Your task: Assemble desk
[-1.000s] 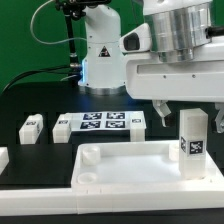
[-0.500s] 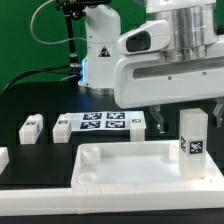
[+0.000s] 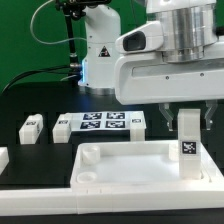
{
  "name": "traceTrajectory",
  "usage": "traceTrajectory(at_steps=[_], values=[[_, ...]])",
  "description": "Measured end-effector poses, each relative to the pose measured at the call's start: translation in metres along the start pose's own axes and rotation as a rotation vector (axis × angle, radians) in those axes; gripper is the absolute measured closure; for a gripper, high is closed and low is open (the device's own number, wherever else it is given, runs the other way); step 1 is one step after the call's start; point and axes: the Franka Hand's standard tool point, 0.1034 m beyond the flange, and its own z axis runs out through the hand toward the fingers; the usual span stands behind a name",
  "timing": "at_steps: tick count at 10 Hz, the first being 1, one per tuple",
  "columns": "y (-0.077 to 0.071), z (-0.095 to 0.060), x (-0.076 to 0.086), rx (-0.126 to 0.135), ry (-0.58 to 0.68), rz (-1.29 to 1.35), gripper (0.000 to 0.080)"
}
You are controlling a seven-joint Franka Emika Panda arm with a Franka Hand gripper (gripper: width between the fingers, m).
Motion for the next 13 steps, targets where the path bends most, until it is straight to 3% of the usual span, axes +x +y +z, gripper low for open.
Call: traceTrajectory(at_steps=[1,7,13], values=[[-0.0002,0.0000,-0.0001,0.000,0.000,0.040,0.0512],[-0.0035,0.0011,0.0001,0.014,-0.072,0.896,0.0511],[-0.0068,0.0009,0.0019,0.025,-0.086,1.362,0.0511]])
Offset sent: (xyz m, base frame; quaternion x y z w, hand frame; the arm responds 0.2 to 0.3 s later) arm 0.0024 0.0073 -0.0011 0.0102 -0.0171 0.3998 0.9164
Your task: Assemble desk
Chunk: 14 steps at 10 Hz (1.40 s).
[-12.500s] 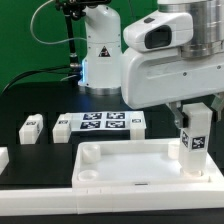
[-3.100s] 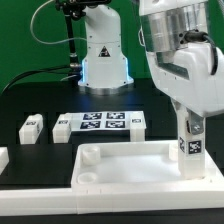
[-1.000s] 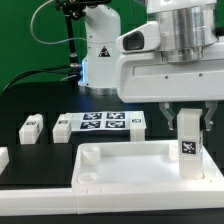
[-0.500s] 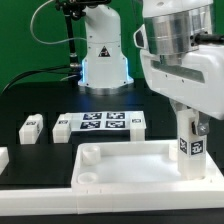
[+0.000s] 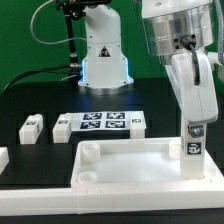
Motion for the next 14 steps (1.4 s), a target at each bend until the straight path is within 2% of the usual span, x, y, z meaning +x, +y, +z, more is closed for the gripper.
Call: traceTrajectory(at_steps=[4,6,7,8,9,10,11,12,13,14], values=[[-0.002,0.001,-0.001,0.017,-0.007,0.175,0.0511],[-0.002,0.002,-0.002,0.018,-0.004,0.180,0.0511],[-0.002,0.002,-0.002,0.018,-0.004,0.168,0.0417],[-0.001,0.002,-0.002,0.017,-0.005,0.162,0.0417],[-0.001,0.002,-0.003,0.017,-0.005,0.155,0.0231],[-0.001,0.002,-0.003,0.017,-0.005,0.150,0.0231],[0.000,0.000,-0.009,0.016,-0.008,0.105,0.0163],[-0.002,-0.020,-0.018,0.041,-0.020,0.079,0.0152],[0.001,-0.036,-0.023,0.055,-0.028,0.071,0.0152],[0.000,-0.043,-0.026,0.064,-0.032,0.063,0.0151]])
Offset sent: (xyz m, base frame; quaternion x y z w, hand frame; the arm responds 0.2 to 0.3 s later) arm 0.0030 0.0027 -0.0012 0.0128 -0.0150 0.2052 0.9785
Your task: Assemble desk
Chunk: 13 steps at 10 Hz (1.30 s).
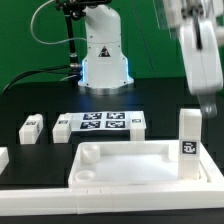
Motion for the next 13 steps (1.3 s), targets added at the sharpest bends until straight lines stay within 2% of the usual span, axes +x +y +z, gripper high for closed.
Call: traceTrajectory(at_steps=[1,4,7,8,9,10,11,13], values=[[0.001,0.005,0.002,-0.005,0.004,-0.002,0.0151],[0.002,0.006,0.001,-0.007,0.004,-0.014,0.0151],[0.001,0.001,0.002,0.000,0.002,-0.090,0.0151],[0.007,-0.006,0.003,0.010,0.000,-0.124,0.0151],[0.022,-0.010,0.005,0.013,0.005,-0.224,0.0151],[0.036,-0.006,0.007,-0.006,0.008,-0.364,0.0151],[0.044,-0.001,0.008,-0.015,0.010,-0.467,0.0151],[0.043,-0.002,0.008,-0.015,0.009,-0.624,0.0151]])
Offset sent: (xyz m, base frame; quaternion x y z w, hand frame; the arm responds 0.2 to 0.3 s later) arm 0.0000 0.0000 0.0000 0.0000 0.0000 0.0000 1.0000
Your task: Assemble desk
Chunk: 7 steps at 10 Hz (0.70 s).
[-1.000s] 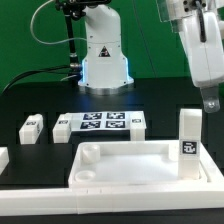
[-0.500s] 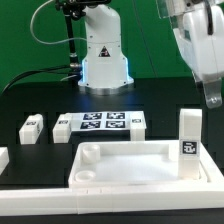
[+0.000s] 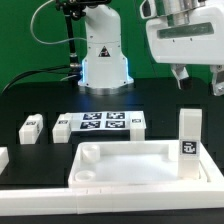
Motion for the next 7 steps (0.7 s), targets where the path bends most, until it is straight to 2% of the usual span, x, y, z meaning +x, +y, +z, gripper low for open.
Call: traceTrajectory(at_steps=[3,4,5,6,7], values=[[0.001,0.003,-0.001,0.000,0.002,-0.230,0.0151],[0.013,0.018,-0.009,-0.005,0.008,-0.385,0.0151],[0.025,0.025,-0.012,-0.026,0.000,-0.483,0.0151],[0.042,0.035,-0.016,-0.050,0.002,-0.593,0.0151],[0.064,0.046,-0.020,-0.085,-0.003,-0.725,0.0151]])
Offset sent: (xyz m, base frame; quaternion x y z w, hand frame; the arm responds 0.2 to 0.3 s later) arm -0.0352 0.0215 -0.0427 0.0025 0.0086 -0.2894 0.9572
